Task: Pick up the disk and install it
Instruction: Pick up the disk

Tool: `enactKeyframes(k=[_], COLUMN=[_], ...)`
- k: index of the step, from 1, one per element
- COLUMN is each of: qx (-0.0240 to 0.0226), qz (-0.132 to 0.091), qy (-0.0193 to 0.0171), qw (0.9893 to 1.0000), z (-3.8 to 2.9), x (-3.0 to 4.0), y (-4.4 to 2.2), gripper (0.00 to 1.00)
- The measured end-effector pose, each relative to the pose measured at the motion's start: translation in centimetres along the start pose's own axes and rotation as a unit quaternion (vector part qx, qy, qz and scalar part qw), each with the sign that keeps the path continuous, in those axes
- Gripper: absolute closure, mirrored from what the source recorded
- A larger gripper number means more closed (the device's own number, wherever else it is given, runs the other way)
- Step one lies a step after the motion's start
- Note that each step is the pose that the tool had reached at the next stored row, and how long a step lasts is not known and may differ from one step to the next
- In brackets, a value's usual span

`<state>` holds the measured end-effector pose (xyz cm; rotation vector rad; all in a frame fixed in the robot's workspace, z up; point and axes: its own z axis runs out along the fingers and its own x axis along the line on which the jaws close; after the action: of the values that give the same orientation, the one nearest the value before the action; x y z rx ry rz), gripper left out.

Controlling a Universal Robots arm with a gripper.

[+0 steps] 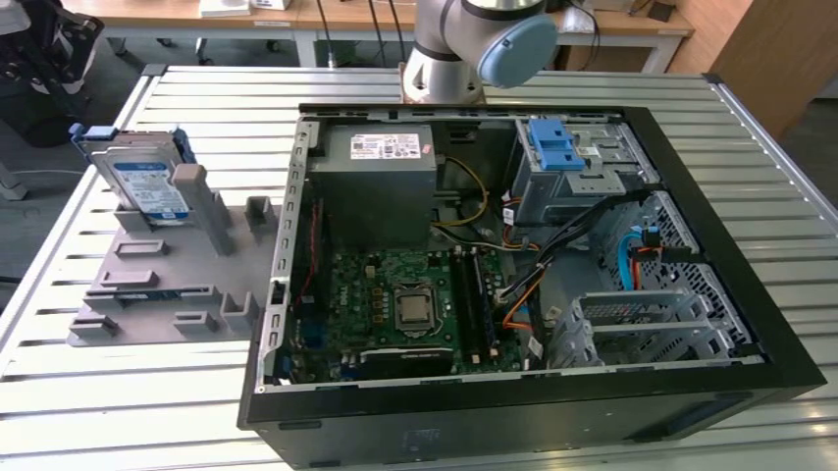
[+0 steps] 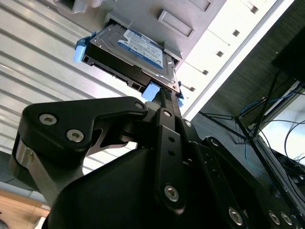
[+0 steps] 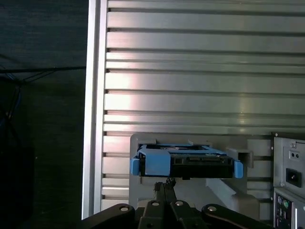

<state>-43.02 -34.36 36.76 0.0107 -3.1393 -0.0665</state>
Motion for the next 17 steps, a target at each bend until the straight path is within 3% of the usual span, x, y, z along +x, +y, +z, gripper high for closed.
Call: enactKeyframes(k=[17], qx=[0.0000], qz=[-0.009], qy=[0.0004], qw=[1.0000], z=[0.00], x=[0.00], y=[0.00], gripper=[0.89])
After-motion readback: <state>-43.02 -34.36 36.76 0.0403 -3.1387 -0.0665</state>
